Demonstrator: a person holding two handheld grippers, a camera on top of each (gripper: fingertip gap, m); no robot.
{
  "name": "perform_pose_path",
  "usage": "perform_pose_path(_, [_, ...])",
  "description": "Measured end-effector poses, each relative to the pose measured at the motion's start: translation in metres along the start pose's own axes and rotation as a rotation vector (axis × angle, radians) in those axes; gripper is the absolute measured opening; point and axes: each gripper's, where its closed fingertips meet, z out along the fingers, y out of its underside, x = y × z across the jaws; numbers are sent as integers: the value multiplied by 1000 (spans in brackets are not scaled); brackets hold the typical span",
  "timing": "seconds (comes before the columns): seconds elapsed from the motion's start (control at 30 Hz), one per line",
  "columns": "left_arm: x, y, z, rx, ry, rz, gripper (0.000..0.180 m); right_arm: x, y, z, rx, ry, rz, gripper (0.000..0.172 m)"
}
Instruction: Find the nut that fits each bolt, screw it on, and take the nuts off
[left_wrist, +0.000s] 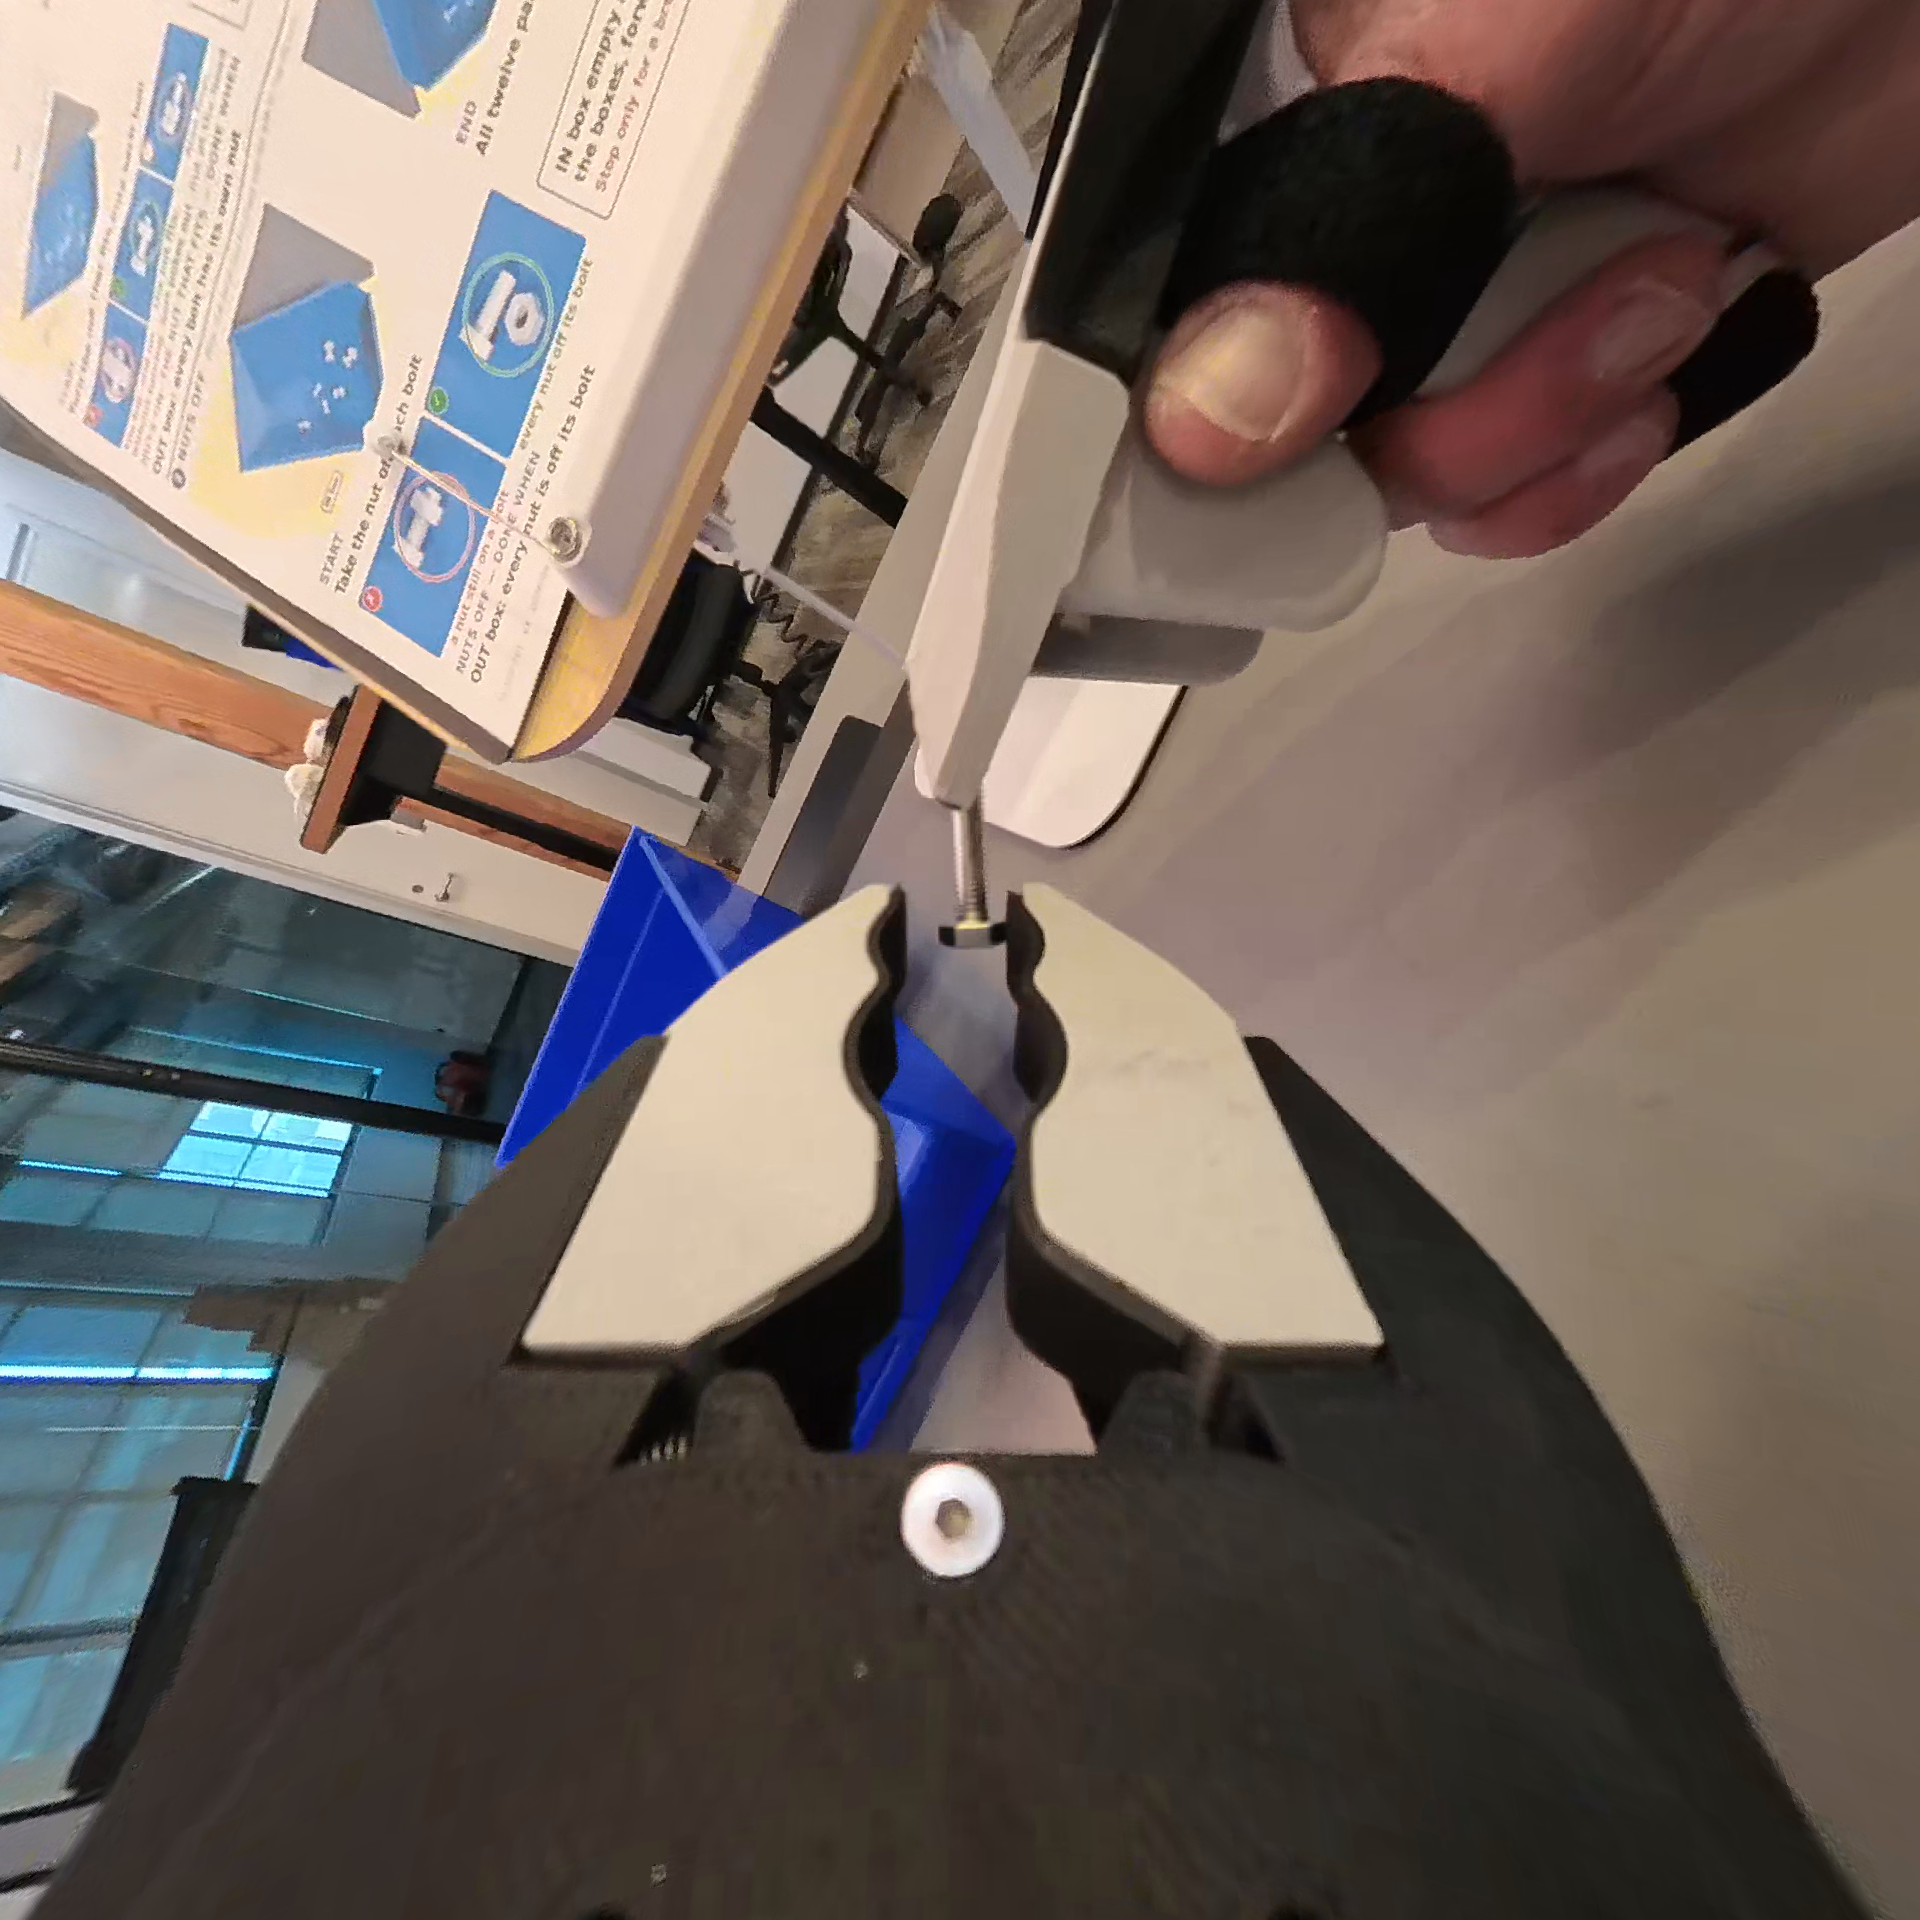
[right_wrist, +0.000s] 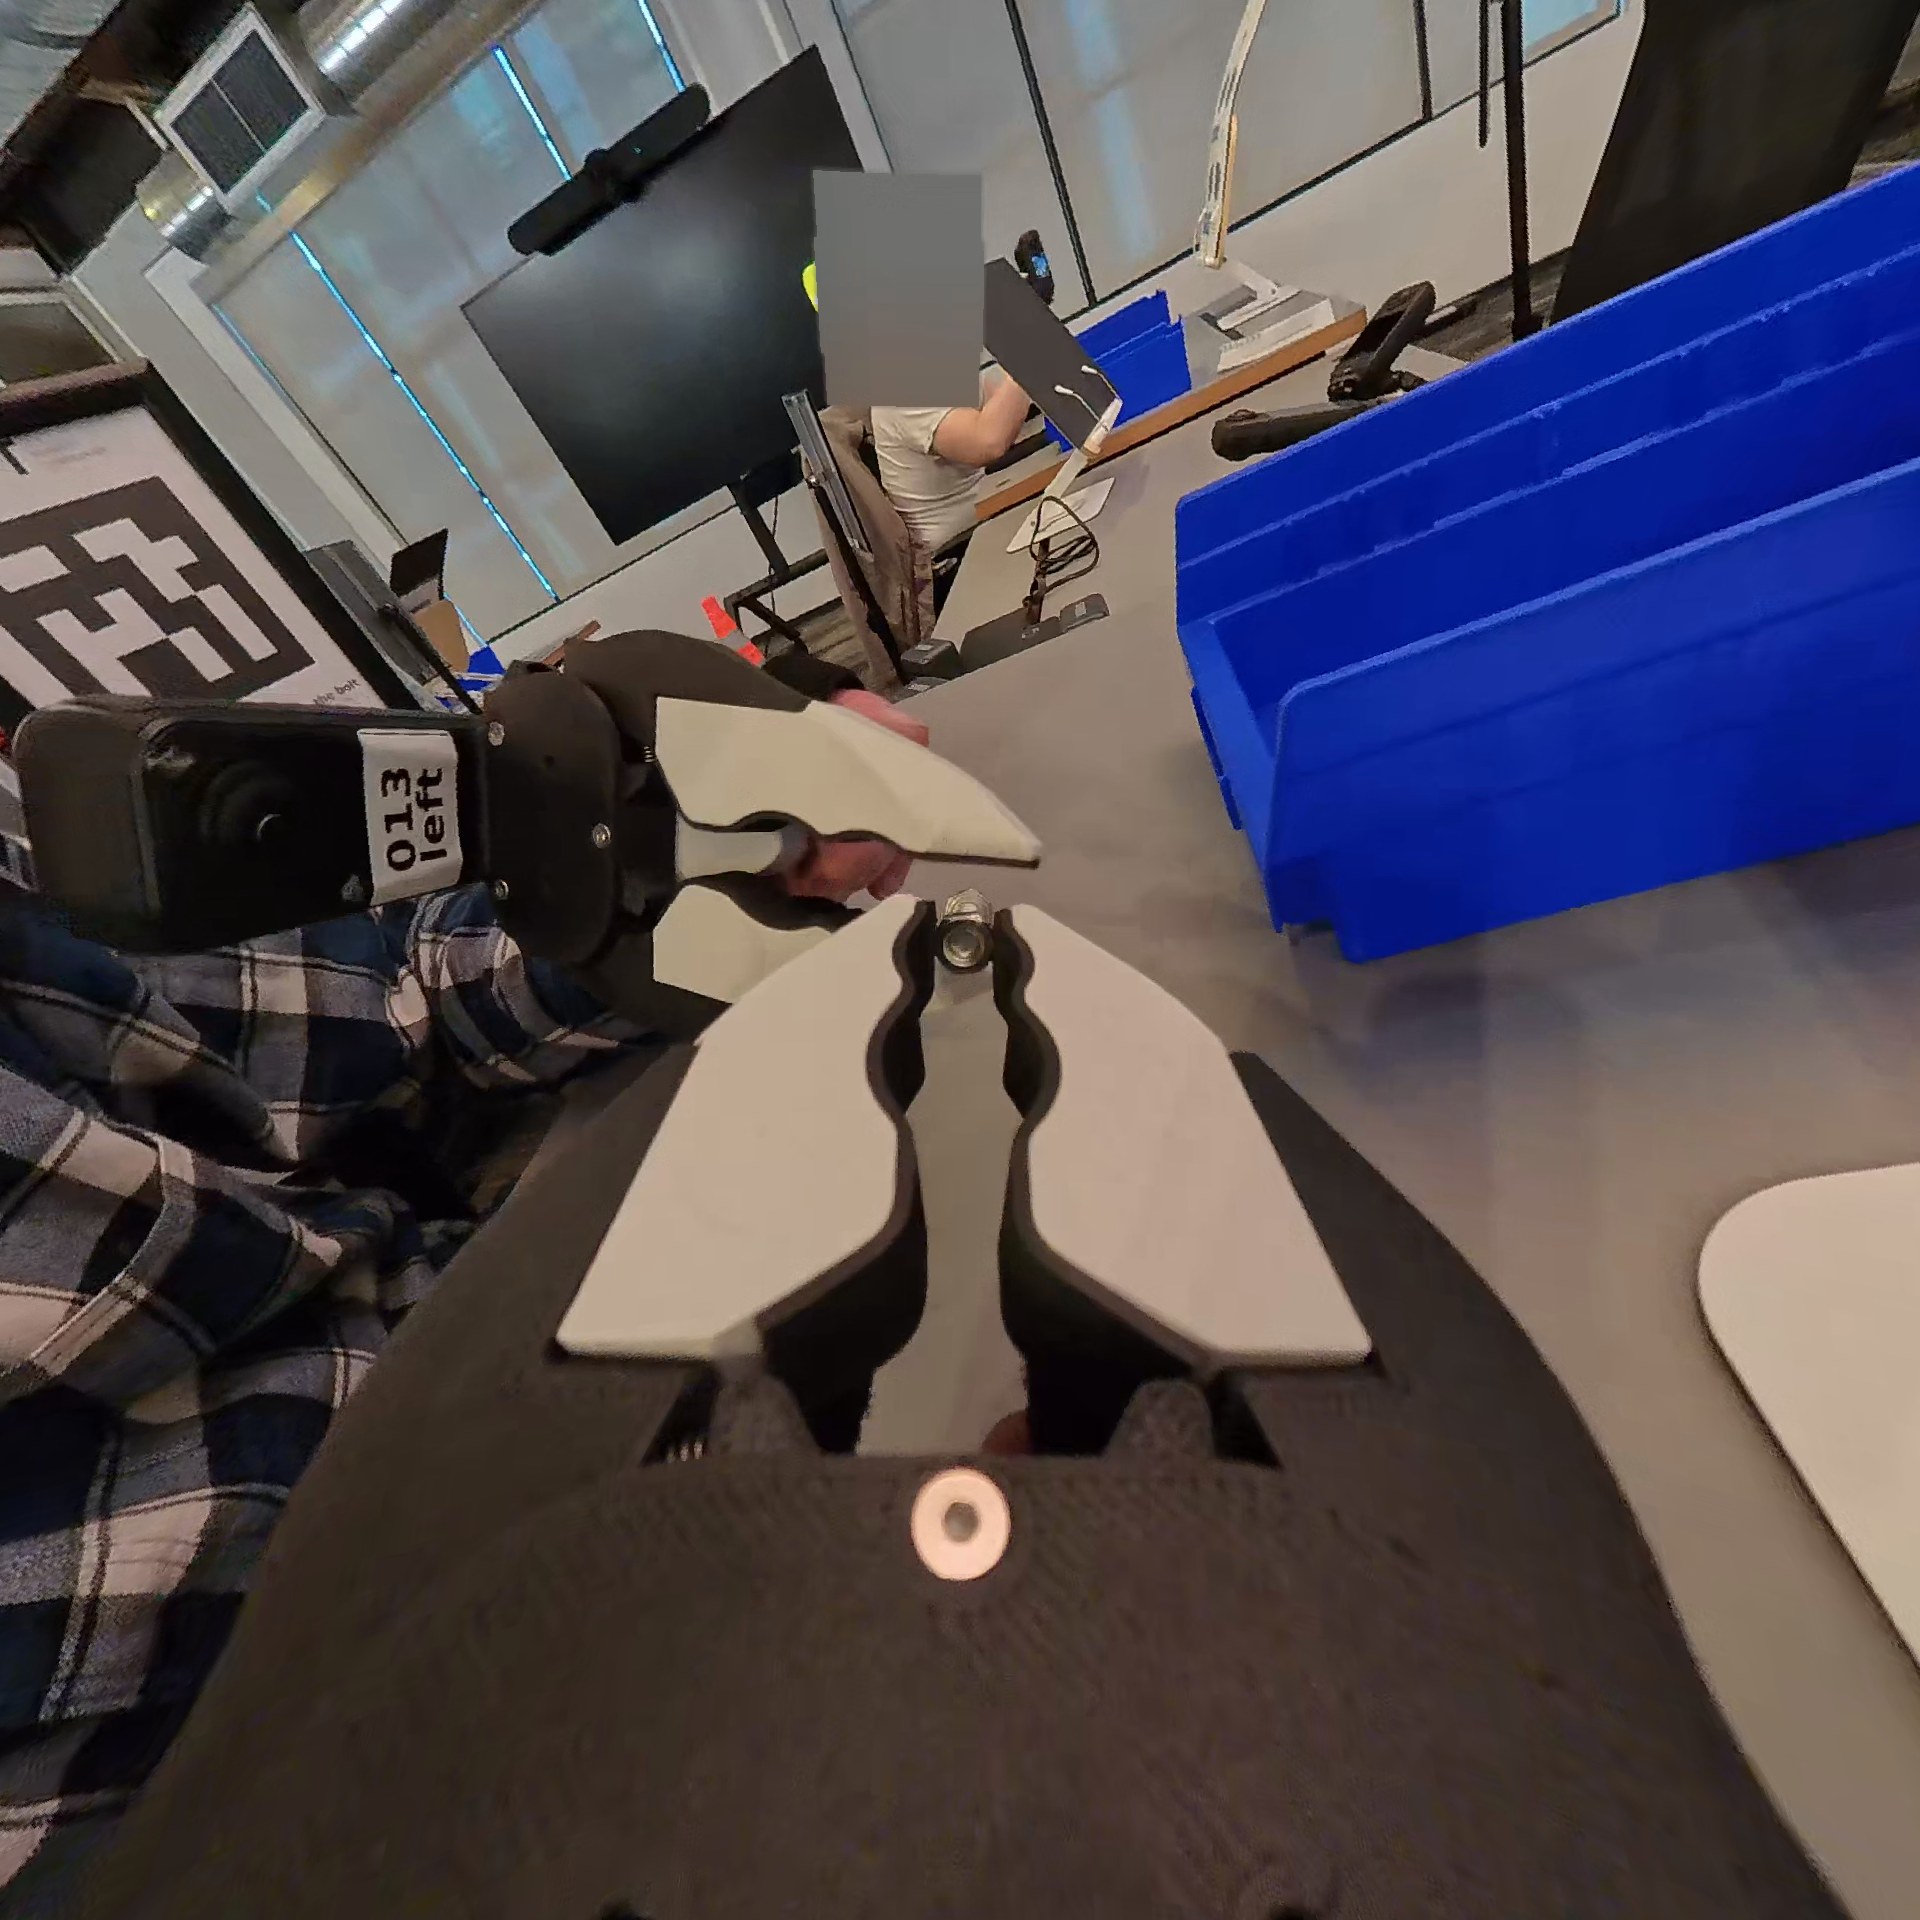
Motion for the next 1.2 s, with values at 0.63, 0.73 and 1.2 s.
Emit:
perform_pose_path(0.63, [13, -11, -11, 148, 491, -382, 10, -10, 4, -1, -178, 19, -454, 11])
perform_pose_path(0.73, [16, -15, -14, 180, 629, -434, 10, -16, 2, -2, -229, 32, -637, 11])
perform_pose_path(1.2, [31, -14, -24, 269, 930, -645, 11, -18, 17, 1, -361, 89, -993, 11])
